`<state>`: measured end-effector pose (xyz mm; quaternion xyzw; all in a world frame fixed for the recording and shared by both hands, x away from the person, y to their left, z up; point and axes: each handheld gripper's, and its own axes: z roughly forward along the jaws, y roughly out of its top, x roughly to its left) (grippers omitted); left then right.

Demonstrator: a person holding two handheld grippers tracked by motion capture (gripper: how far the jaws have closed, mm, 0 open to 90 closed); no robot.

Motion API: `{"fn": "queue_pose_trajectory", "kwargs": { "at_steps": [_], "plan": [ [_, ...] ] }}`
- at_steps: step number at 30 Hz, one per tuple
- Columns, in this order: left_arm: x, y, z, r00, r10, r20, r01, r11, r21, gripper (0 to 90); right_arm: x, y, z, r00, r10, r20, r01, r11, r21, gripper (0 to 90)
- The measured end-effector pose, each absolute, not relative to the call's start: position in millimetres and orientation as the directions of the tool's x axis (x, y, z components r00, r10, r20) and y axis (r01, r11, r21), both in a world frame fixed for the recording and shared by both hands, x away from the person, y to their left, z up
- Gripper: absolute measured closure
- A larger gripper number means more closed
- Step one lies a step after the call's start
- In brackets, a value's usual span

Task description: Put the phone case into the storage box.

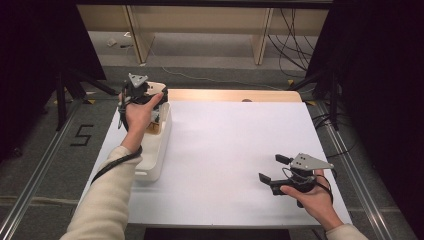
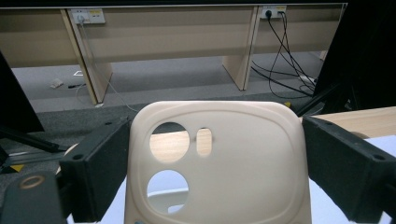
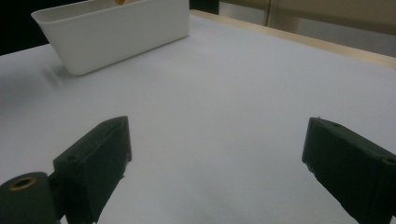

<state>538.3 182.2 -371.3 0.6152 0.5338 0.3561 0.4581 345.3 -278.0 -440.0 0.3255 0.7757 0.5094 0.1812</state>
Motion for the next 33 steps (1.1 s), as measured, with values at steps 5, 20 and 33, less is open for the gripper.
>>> {"fn": "queue_pose_trajectory", "kwargs": {
  "at_steps": [5, 20, 33],
  "plan": [
    [541.6, 183.8, -372.5, 0.184, 0.983, -0.026, 0.324, -0.035, 0.946, 10.7, 345.1, -277.4, -440.2, -0.722, 0.69, 0.051, 0.32, 0.268, 0.909, 9.1],
    [546.6, 178.9, -374.7, 0.178, 0.984, -0.03, 0.347, -0.034, 0.937, 10.7, 345.1, -277.5, -440.3, -0.725, 0.687, 0.051, 0.32, 0.27, 0.908, 9.5],
    [550.9, 179.5, -378.6, 0.171, 0.984, -0.041, 0.364, -0.024, 0.931, 10.7, 345.1, -277.4, -440.5, -0.725, 0.686, 0.054, 0.322, 0.269, 0.908, 9.7]
  ]
}}
